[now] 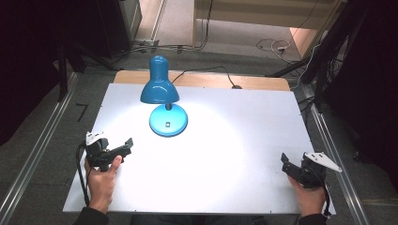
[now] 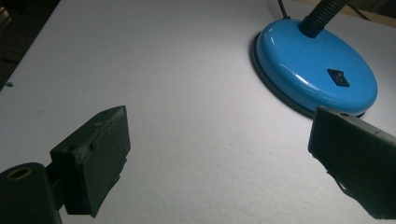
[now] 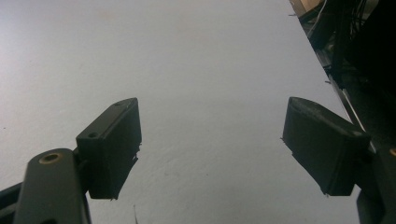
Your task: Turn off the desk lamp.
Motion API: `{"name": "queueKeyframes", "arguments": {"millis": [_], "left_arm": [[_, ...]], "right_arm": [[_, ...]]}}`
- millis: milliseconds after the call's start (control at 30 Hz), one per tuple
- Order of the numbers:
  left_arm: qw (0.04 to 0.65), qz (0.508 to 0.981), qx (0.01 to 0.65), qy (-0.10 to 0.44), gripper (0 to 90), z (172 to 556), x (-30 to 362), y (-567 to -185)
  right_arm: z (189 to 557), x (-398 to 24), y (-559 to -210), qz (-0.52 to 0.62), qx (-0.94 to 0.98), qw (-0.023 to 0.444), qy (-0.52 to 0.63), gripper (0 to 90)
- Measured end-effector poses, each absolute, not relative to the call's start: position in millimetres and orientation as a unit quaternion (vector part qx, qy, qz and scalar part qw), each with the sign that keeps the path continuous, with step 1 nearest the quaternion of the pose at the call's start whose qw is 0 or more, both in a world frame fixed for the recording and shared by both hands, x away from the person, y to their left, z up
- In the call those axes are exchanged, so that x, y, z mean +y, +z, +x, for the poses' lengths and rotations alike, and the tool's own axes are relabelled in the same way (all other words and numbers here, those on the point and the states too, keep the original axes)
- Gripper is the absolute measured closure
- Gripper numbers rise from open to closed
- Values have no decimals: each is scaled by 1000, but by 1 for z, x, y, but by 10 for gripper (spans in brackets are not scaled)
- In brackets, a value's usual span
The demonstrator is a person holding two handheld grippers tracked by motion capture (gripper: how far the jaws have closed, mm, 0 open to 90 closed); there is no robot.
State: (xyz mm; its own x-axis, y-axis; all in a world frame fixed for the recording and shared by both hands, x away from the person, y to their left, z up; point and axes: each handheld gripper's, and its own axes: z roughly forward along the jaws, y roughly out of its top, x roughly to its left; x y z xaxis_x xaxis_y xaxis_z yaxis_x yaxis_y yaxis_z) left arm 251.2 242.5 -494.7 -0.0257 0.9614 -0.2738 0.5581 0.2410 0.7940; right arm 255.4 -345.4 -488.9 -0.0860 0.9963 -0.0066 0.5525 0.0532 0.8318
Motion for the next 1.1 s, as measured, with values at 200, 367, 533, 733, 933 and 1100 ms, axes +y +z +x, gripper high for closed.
{"name": "queueKeyframes", "arguments": {"millis": [200, 367, 533, 733, 933, 1100], "left_arm": [[419, 562, 667, 252, 61, 254, 241, -493], [416, 565, 664, 259, 61, 257, 240, -492], [417, 565, 661, 264, 63, 259, 237, -492], [417, 566, 660, 264, 63, 262, 234, -492], [416, 572, 658, 260, 67, 266, 231, -493], [418, 573, 656, 260, 71, 268, 229, -492]], "right_arm": [[255, -346, -489, 597, 650, 320, 344, 179], [256, -346, -490, 596, 651, 321, 343, 178], [256, -346, -490, 595, 652, 321, 343, 177], [256, -346, -490, 596, 652, 321, 342, 177], [256, -346, -490, 597, 651, 321, 342, 176], [257, -346, -491, 598, 651, 320, 341, 176]]}}
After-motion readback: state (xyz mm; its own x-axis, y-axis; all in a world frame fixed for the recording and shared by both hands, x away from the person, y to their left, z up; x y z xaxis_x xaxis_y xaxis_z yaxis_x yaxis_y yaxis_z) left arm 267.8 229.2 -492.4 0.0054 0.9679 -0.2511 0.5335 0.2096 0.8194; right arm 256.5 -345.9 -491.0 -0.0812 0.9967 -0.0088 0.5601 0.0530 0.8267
